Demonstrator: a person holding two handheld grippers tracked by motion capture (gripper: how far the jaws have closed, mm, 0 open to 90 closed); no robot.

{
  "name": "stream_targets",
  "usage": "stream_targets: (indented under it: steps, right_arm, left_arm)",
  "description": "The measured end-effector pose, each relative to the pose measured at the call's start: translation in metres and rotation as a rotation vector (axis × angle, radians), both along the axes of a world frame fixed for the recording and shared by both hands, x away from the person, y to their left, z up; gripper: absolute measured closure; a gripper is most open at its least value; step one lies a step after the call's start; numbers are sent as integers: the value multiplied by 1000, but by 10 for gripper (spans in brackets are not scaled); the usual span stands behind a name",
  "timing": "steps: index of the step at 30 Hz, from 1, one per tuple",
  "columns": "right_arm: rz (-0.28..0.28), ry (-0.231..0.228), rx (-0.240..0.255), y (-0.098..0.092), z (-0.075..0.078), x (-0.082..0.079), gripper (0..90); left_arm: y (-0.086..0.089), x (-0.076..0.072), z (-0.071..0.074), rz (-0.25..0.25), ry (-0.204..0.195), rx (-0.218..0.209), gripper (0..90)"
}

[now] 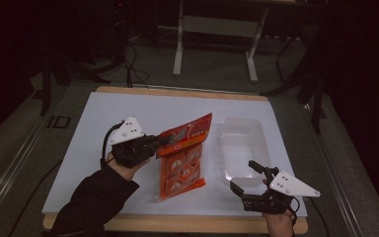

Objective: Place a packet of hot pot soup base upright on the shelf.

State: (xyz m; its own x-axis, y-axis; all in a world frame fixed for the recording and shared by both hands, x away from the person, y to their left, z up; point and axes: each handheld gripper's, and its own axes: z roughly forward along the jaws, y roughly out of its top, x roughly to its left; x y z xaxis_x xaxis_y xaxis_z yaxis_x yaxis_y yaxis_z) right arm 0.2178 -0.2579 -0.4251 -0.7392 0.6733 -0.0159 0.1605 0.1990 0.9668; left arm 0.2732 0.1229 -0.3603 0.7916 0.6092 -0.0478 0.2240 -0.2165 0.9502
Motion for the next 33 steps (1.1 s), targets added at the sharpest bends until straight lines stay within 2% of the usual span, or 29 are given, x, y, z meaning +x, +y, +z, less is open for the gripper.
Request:
stream_targets:
  steps: [4,5,6,8,9,10,14,19,24,26,31,33]
  right_arm:
    - [-17,9,-13,0,3,1,133]
    - [-22,9,-4,-1,4,2,133]
    - [3,12,7,-2,5,2,132]
    - [-8,1,14,-4,8,1,133]
    - [4,4,21,-5,10,1,133]
    - [-5,-1,18,-5,11,1,133]
    - [-7,-18,-1,-7,17,1,136]
    - [13,-8,8,-6,22,4,164]
    - [51,13,16,-4,28,10,173]
    - [57,8,18,-3,31,13,173]
    - [68,-4,20,-1,40,22,174]
    - [81,-9,31,-1,45,26,174]
  left_arm:
    - [-3,-2,5,-23,-7,-5,900]
    - [-4,-3,6,-29,-9,-11,900]
    - [-5,-4,8,-37,-11,-12,900]
    - [-8,-9,11,-36,-46,-15,900]
    - [-9,-11,12,-38,-60,-12,900]
    - [-10,-13,13,-42,-65,-21,900]
    - [-11,-18,18,-50,-89,-8,900]
    - [-8,-21,27,-68,-91,-15,900]
    - [2,-18,35,-90,-72,-51,900]
    - [5,-17,37,-95,-78,-41,900]
    - [13,-16,41,-129,-73,-57,900]
    - [14,-17,44,-138,-86,-63,900]
